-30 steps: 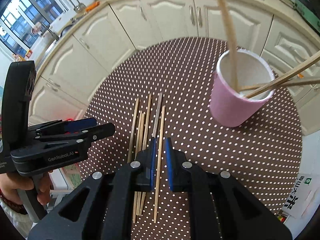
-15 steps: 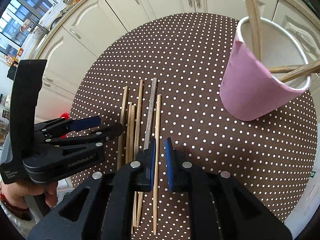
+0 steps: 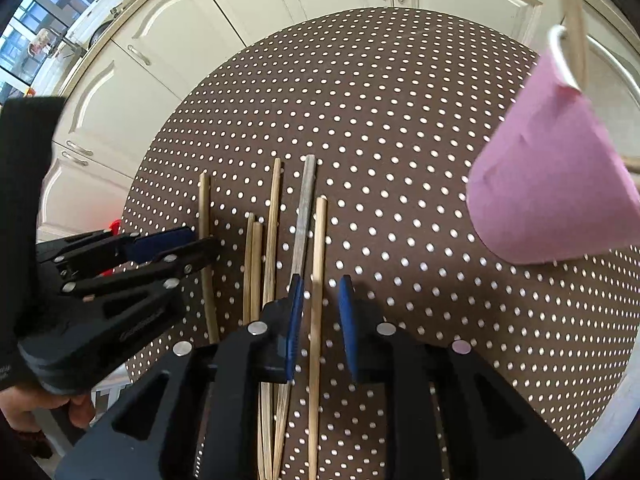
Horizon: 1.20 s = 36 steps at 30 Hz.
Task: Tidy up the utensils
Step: 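Return both tools to the pile and close each on another chopstick, then lift the chopsticks with both tools and carry them toward the pink cup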
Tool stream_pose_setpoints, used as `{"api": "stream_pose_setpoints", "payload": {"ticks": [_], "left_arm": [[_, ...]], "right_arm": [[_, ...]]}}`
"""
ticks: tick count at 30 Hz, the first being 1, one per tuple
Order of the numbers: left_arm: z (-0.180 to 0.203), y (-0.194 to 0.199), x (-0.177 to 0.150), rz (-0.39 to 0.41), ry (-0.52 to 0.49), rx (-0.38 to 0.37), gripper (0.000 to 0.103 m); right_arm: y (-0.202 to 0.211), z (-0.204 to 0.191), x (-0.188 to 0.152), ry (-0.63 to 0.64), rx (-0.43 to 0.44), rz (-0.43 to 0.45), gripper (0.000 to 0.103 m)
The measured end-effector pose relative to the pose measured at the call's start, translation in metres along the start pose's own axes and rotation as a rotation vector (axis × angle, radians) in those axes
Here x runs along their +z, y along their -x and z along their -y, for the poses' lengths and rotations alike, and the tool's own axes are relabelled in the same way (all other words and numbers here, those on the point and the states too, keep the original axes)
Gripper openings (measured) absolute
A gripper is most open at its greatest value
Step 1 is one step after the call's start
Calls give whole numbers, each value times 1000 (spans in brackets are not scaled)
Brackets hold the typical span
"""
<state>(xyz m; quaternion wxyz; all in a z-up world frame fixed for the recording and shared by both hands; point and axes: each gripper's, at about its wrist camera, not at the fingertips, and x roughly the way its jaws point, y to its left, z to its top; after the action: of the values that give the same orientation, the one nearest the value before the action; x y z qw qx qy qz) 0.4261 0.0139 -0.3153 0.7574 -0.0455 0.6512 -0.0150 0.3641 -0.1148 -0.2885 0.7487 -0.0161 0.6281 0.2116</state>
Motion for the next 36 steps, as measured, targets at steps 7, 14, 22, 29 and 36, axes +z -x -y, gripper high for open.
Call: {"api": "stream_pose_setpoints", "payload": {"ticks": [7,14,22,29,36], "left_arm": [[-13,0,-2,8,24,-57,10],[-23,4,-17,13,65,-139,6],[-13,35,-18,69,62,-181,5],[-13,90,-19,178,57,-214,5],[-4,153,-29,294,38,-236,5]], "right_arm": [[-16,-9,11,54,-84,-39,18],[-24,-29,21,87,-139,-51,7],[0,-15,22,29,-23,-5,5],[66,-19,20,40,60,175,5],[125,-7,17,43,137,346,5]]}}
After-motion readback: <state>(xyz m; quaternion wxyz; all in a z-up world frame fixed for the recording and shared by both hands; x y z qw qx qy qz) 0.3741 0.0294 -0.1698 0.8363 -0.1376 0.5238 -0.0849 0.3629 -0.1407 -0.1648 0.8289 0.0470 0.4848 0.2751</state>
